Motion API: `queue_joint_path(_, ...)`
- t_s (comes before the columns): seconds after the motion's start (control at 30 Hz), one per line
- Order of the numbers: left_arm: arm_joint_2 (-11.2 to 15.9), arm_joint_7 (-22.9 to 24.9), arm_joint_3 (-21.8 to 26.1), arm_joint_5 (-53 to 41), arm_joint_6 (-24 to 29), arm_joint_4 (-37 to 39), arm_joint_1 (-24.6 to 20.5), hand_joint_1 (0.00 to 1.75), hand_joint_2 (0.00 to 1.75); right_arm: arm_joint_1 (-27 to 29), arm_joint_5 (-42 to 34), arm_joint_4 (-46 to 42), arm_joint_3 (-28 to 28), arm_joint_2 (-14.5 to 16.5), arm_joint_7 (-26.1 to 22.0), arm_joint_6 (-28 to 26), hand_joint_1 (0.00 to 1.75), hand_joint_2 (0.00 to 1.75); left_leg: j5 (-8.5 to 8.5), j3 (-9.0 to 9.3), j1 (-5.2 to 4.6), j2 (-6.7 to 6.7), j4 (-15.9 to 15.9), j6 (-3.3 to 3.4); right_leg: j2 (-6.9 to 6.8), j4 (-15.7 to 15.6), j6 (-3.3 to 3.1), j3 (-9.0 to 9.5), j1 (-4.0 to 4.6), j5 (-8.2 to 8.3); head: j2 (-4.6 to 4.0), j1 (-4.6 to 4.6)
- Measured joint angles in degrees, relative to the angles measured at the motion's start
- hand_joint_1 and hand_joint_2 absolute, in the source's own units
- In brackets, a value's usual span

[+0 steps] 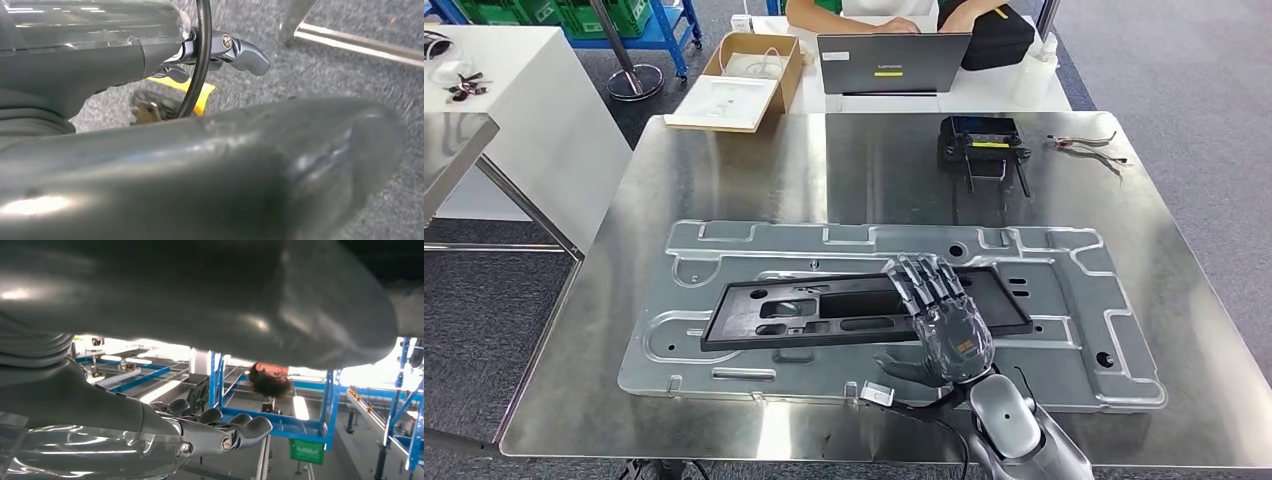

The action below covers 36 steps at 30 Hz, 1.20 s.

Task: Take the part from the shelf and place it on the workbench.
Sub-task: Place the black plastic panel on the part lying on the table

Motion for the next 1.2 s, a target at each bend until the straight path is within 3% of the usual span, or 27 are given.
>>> queue_joint_path(0.03,-0.01,-0.10,0.00,0.13,-0.07,0.00,0.06,0.00,0.00,0.15,-0.01,0.09,-0.01,0.13,-0.08,-0.08,0.00,0.00,-1.38,-0.81,0.00,0.00,2.98,-0.03,-0.02,0.12,-0.10,-0.49,0.15,0.29,0.00,0.00)
queue_joint_path(0.07,-0.01,-0.21,0.00,0.23,-0.13,0.00,0.11,0.00,0.00,0.30,-0.01,0.17,-0.03,0.21,-0.13,-0.15,0.00,0.00,-1.65,-0.60,-0.01,0.00,3.87,0.05,-0.02,0.27,-0.14,-1.02,0.30,0.59,0.00,-0.01)
queue_joint_path(0.1,-0.02,-0.28,0.00,0.27,-0.20,0.00,0.14,0.00,0.00,0.44,-0.02,0.22,-0.05,0.27,-0.16,-0.21,0.00,0.00,-0.92,0.82,-0.03,0.00,2.37,0.24,0.02,0.43,-0.13,-1.54,0.44,0.90,0.00,-0.01)
queue_joint_path(0.2,0.01,-0.39,0.00,0.30,-0.43,0.00,-0.04,0.00,0.00,0.71,-0.02,0.27,-0.19,0.49,-0.22,-0.36,0.00,0.00,2.54,8.25,-0.33,0.03,-9.25,1.23,0.11,0.75,0.19,-2.55,0.79,1.88,0.00,-0.01)
queue_joint_path(0.27,0.04,-0.46,0.00,0.30,-0.60,0.00,-0.15,0.00,0.00,0.87,-0.04,0.27,-0.35,0.61,-0.32,-0.44,0.00,0.00,3.35,9.94,-0.69,0.05,-12.64,1.58,0.04,0.70,0.80,-2.76,0.82,2.57,0.00,0.00)
queue_joint_path(0.33,0.01,-0.49,0.00,0.31,-0.68,0.00,-0.05,0.00,0.00,1.09,-0.08,0.26,-0.46,0.65,-0.43,-0.49,0.00,0.00,4.41,9.55,-0.82,0.06,-12.88,1.91,0.01,0.29,1.55,-2.81,0.74,3.45,0.00,0.01)
queue_joint_path(0.4,-0.11,-0.48,0.01,0.35,-0.67,0.00,-0.04,0.00,0.00,1.37,-0.13,0.25,-0.67,0.65,-0.52,-0.57,0.00,0.00,5.96,8.86,-0.52,0.29,-13.46,2.57,0.19,0.91,2.17,-3.49,0.64,2.15,0.00,0.03)
queue_joint_path(0.47,-0.19,-0.48,0.01,0.40,-0.70,0.00,-0.08,0.00,0.00,1.60,-0.19,0.26,-0.96,0.64,-0.59,-0.66,0.00,0.00,7.50,7.51,-0.23,0.56,-13.78,3.05,0.29,5.81,2.73,-5.29,0.34,-3.21,0.00,0.04)
queue_joint_path(0.53,-0.21,-0.47,0.02,0.41,-0.75,0.00,0.02,0.00,0.00,1.90,-0.21,0.27,-1.07,0.64,-0.64,-0.70,0.00,0.00,8.67,5.86,-0.21,0.66,-13.71,3.13,0.24,13.14,3.31,-6.88,0.00,-8.01,0.00,0.03)
queue_joint_path(0.57,-0.21,-0.47,0.02,0.41,-0.76,0.00,0.08,0.00,0.00,2.11,-0.22,0.28,-1.08,0.64,-0.67,-0.71,0.00,0.00,9.22,5.04,-0.20,0.69,-13.63,3.06,0.23,15.37,3.54,-6.77,-0.16,-8.48,0.00,0.03)
queue_joint_path(0.6,-0.22,-0.46,0.02,0.41,-0.76,0.00,0.14,0.00,0.00,2.28,-0.22,0.28,-1.08,0.64,-0.68,-0.72,0.00,0.00,9.72,4.26,-0.18,0.70,-13.51,2.93,0.21,15.76,3.70,-5.71,-0.30,-7.79,0.00,0.03)
queue_joint_path(0.63,-0.23,-0.45,0.02,0.42,-0.76,0.00,0.19,0.00,0.00,2.39,-0.22,0.28,-1.08,0.64,-0.69,-0.74,0.00,0.00,10.17,3.51,-0.14,0.71,-13.34,2.76,0.19,14.00,3.76,-3.58,-0.45,-6.43,0.00,0.03)
queue_joint_path(0.67,-0.25,-0.45,0.02,0.43,-0.76,0.00,0.21,0.00,0.00,2.43,-0.22,0.26,-1.09,0.64,-0.69,-0.77,0.00,0.00,10.56,2.86,-0.11,0.71,-13.08,2.52,0.18,10.49,3.73,-0.51,-0.56,-5.30,0.00,0.03)
queue_joint_path(0.73,-0.31,-0.44,0.02,0.45,-0.75,0.00,0.20,0.00,0.00,2.45,-0.21,0.19,-1.10,0.64,-0.70,-0.88,0.00,0.00,11.18,2.02,-0.19,0.69,-12.63,1.91,0.25,2.83,3.33,5.14,-0.42,-5.28,0.00,-0.01)
queue_joint_path(0.8,-0.38,-0.44,0.02,0.45,-0.67,0.00,0.17,0.00,0.00,2.56,-0.20,0.10,-1.13,0.64,-0.72,-1.13,0.00,0.00,11.90,1.81,-0.23,0.69,-12.60,1.18,0.36,-0.37,2.69,6.96,-0.07,-6.01,0.00,-0.04)
queue_joint_path(0.87,-0.40,-0.42,0.02,0.45,-0.52,0.00,0.23,0.00,0.00,2.77,-0.17,0.06,-1.15,0.67,-0.76,-1.38,0.00,0.00,12.17,1.62,-0.12,0.61,-12.58,0.42,0.24,-0.61,1.76,6.42,-0.12,-5.15,0.00,-0.04)
queue_joint_path(0.9,-0.41,-0.40,0.02,0.45,-0.45,0.00,0.29,0.00,0.00,2.84,-0.15,0.06,-1.15,0.68,-0.78,-1.44,0.00,0.00,11.07,1.20,-0.06,0.55,-11.79,0.12,0.11,-0.69,1.19,5.99,-0.19,-4.57,0.00,-0.05)
queue_joint_path(0.93,-0.41,-0.39,0.02,0.45,-0.37,0.00,0.34,0.00,0.00,2.90,-0.13,0.06,-1.15,0.71,-0.79,-1.48,0.00,0.00,8.99,0.51,0.00,0.49,-10.05,-0.12,-0.03,-0.83,0.68,5.44,-0.28,-3.92,0.00,-0.05)
queue_joint_path(1.0,-0.42,-0.39,0.02,0.45,-0.23,0.00,0.39,0.00,0.00,3.02,-0.08,0.07,-1.14,0.74,-0.81,-1.56,0.00,0.00,3.04,-1.41,0.12,0.46,-3.32,-0.47,-0.12,-0.80,0.06,3.85,-0.16,-2.64,0.00,-0.06)
queue_joint_path(1.03,-0.43,-0.38,0.01,0.45,-0.19,0.00,0.41,0.00,0.00,3.12,-0.05,0.08,-1.14,0.75,-0.83,-1.61,0.00,0.00,1.05,-2.16,0.14,0.47,0.42,-0.62,-0.13,-0.72,0.00,2.95,-0.06,-1.98,0.00,-0.05)
queue_joint_path(1.07,-0.45,-0.38,0.01,0.45,-0.16,0.00,0.42,0.00,0.00,3.23,-0.04,0.08,-1.13,0.75,-0.85,-1.66,0.00,0.00,0.35,-2.36,0.13,0.47,3.27,-0.71,-0.13,-0.62,0.00,2.00,0.03,-1.32,0.00,-0.05)
queue_joint_path(1.1,-0.48,-0.37,0.00,0.45,-0.15,0.00,0.44,0.00,0.00,3.33,-0.03,0.08,-1.13,0.75,-0.89,-1.71,0.00,0.00,1.07,-1.75,0.13,0.47,4.38,-0.71,-0.13,-0.48,0.04,1.06,0.12,-0.71,0.00,-0.05)
queue_joint_path(1.13,-0.49,-0.36,-0.01,0.45,-0.15,0.00,0.44,0.00,0.00,3.39,-0.02,0.08,-1.13,0.75,-0.91,-1.76,0.00,0.00,2.65,-0.13,0.13,0.47,3.42,-0.59,-0.11,-0.28,0.12,0.13,0.18,-0.14,0.00,-0.05)
queue_joint_path(1.17,-0.50,-0.35,-0.02,0.45,-0.15,0.00,0.40,0.00,0.00,3.41,-0.02,0.08,-1.14,0.75,-0.96,-1.82,0.00,0.00,4.14,2.47,0.10,0.46,0.57,-0.35,-0.07,-0.01,0.25,-0.69,0.22,0.37,0.00,-0.05)
queue_joint_path(1.2,-0.50,-0.35,-0.04,0.45,-0.16,0.00,0.32,0.00,0.00,3.43,-0.02,0.07,-1.14,0.75,-0.99,-1.89,0.00,0.00,4.56,5.66,0.01,0.44,-3.56,-0.01,-0.04,0.28,0.44,-1.39,0.31,0.82,0.00,-0.05)
